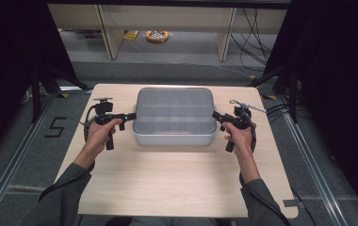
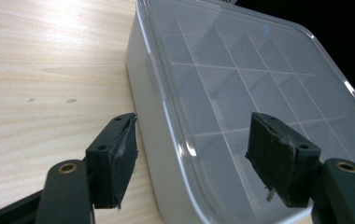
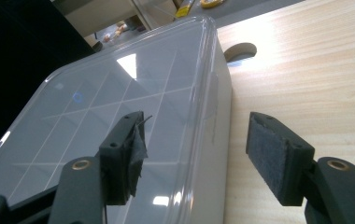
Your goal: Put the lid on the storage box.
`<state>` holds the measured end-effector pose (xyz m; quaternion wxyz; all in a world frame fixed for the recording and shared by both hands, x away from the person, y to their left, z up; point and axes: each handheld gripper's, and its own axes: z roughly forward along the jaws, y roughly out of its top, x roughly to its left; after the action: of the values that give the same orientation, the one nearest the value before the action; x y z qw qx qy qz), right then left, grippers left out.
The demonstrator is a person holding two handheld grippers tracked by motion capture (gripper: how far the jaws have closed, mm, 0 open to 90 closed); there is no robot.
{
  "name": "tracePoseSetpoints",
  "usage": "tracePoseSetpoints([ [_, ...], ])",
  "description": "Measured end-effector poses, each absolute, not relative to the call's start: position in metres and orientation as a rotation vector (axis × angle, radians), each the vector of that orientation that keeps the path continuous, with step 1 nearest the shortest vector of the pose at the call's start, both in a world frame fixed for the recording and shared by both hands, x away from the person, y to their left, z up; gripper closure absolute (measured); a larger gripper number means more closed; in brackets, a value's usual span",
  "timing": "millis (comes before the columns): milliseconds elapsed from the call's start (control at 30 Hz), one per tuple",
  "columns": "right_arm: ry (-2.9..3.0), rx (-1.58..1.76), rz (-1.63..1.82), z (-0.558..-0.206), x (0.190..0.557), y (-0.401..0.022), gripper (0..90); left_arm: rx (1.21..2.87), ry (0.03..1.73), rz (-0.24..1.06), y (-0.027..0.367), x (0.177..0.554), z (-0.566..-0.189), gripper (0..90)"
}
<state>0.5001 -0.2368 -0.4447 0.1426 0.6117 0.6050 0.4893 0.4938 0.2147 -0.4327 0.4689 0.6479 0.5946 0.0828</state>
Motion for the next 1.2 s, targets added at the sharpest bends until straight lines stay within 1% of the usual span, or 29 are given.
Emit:
tracePoseSetpoints([
  [33, 1.721, 1.846, 1.436, -0.441, 0.495, -0.233, 38.5, 1.594, 1.455, 0.205, 0.216, 0.491, -0.433, 32.4],
  [133, 1.740, 1.816, 1.440, -0.440, 0.489, -0.235, 38.2, 1.590, 1.447, 0.198, 0.218, 0.483, -0.435, 32.4],
  [200, 1.775, 1.727, 1.427, -0.441, 0.487, -0.237, 38.1, 1.590, 1.438, 0.193, 0.218, 0.477, -0.436, 32.4],
  [233, 1.753, 1.825, 1.446, -0.437, 0.481, -0.232, 38.1, 1.591, 1.435, 0.184, 0.218, 0.474, -0.438, 32.2],
  [267, 1.787, 1.699, 1.417, -0.439, 0.481, -0.236, 38.0, 1.585, 1.433, 0.177, 0.219, 0.472, -0.438, 31.9],
  [367, 1.813, 1.674, 1.411, -0.437, 0.473, -0.234, 37.3, 1.591, 1.416, 0.169, 0.218, 0.462, -0.442, 31.7],
  [400, 1.808, 1.670, 1.413, -0.438, 0.472, -0.233, 37.2, 1.591, 1.410, 0.169, 0.218, 0.458, -0.443, 31.6],
  [433, 1.795, 1.764, 1.439, -0.434, 0.465, -0.229, 36.9, 1.597, 1.403, 0.166, 0.218, 0.455, -0.445, 31.6],
  [767, 1.829, 1.725, 1.458, -0.431, 0.440, -0.226, 34.1, 1.667, 1.347, 0.178, 0.205, 0.428, -0.449, 28.7],
  [1200, 1.850, 1.703, 1.449, -0.440, 0.426, -0.229, 32.6, 1.696, 1.335, 0.180, 0.198, 0.412, -0.458, 26.4],
])
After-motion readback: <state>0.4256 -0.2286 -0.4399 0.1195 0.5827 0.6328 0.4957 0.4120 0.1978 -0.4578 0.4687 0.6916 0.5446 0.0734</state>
